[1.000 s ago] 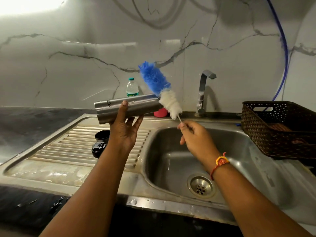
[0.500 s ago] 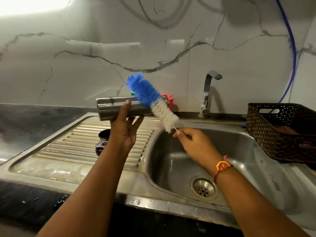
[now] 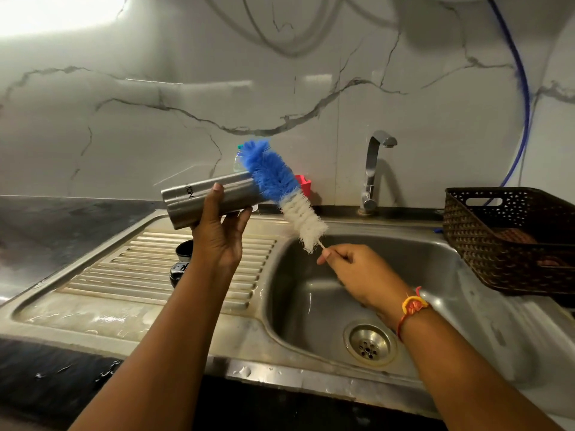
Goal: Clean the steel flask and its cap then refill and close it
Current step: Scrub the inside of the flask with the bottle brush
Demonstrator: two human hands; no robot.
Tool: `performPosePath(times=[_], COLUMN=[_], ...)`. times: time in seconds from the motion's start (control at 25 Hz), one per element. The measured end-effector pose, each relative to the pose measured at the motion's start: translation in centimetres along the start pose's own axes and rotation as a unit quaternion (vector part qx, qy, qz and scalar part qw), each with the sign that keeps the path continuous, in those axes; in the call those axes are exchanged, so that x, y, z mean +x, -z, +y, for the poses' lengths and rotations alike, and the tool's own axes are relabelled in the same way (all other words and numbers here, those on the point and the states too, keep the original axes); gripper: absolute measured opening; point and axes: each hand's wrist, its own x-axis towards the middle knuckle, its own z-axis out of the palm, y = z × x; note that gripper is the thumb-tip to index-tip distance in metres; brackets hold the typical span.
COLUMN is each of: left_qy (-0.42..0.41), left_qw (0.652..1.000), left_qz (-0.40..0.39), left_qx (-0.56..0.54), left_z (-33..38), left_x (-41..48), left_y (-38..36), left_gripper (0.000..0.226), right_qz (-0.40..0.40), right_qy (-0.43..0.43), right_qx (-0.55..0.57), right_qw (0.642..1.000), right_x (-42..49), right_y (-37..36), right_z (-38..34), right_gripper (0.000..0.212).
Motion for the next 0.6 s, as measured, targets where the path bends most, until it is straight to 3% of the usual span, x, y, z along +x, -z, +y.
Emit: performPosePath(times=[0.16,0.36,0.48,0.6], left_qy=[0.022,0.003,0.019,0.008], left_qw=[0.997,1.000,0.995,1.000], left_qz=[-0.018,-0.014,-0.022,-0.011], left_qx=[0.075,0.021,0.098,0.029], left_z=[-1.5,-0.3,-1.7,-0.6], left_x=[-1.0,-0.4,-1.1,-0.5], left_y=[-0.2,-0.3,-0.2,-0.5], left_gripper=[0.064,0.065,0.063,0.063], right_qz=[0.001,-0.014,0.005,-0.013], right_qy=[0.000,-0.009,-0.025,-0.031], right_qx=[0.004,-0.018,0.009,-0.007], right_qw=[1.000,1.000,1.000,0.999], right_x=[0.2,-0.4,0.0,-0.4], right_y=[-0.3,-0.1,-0.1,0.3], right_z=[-0.6,-0.2,-0.7,-0.3], right_gripper=[0.027,0.027,0.027,0.028])
